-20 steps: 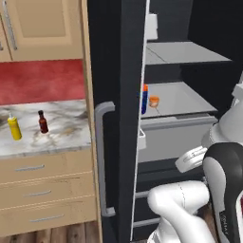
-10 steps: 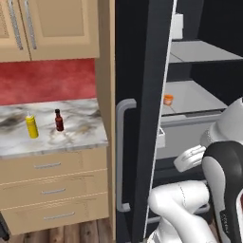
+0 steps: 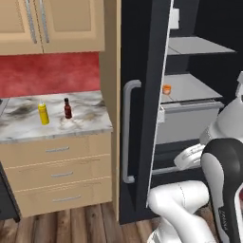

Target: Place the condiment bottle and mustard from the counter to the top shelf of the fridge. If the existing items in the fridge are on the top shelf, move them to other shelves.

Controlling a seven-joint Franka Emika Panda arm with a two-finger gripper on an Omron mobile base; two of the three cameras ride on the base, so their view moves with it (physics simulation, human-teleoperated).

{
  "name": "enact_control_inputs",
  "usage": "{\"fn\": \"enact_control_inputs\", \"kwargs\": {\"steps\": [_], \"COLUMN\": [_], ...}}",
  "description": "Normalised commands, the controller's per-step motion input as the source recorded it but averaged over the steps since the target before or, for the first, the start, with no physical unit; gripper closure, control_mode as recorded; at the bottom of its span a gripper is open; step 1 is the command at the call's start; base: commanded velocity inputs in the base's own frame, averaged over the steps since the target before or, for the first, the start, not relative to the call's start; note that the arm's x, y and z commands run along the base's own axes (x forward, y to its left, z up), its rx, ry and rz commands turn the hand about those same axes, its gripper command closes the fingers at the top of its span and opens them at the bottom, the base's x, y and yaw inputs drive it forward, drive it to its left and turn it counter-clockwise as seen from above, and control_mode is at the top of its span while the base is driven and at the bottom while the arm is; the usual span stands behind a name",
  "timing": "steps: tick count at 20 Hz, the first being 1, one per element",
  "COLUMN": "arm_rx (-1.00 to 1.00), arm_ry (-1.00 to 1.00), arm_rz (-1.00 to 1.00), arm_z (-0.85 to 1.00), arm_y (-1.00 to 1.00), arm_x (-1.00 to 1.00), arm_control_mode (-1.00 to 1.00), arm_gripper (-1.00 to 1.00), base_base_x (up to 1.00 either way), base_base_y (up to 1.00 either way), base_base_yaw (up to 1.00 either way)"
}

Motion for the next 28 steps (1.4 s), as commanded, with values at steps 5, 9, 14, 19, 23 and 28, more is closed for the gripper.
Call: {"fn": "enact_control_inputs", "kwargs": {"steps": [5,9,14,19,23,28], "arm_rx": [0.0,0.0,0.0,0.0,0.0,0.0], "arm_ry": [0.0,0.0,0.0,0.0,0.0,0.0], "arm_rz": [0.0,0.0,0.0,0.0,0.0,0.0], "arm_z": [0.0,0.0,0.0,0.0,0.0,0.0], "arm_y": [0.0,0.0,0.0,0.0,0.0,0.0], "arm_x": [0.0,0.0,0.0,0.0,0.0,0.0], "arm_control_mode": [1.0,1.0,1.0,1.0,1.0,1.0], "arm_gripper": [-1.0,-1.0,-1.0,-1.0,-1.0,-1.0], "base_base_x": [-0.52,0.12,0.46,0.74,0.83,0.75], "base_base_y": [0.71,1.0,0.99,0.47,0.03,0.0], "base_base_yaw": [0.0,0.0,0.0,-0.06,-0.11,-0.09]}}
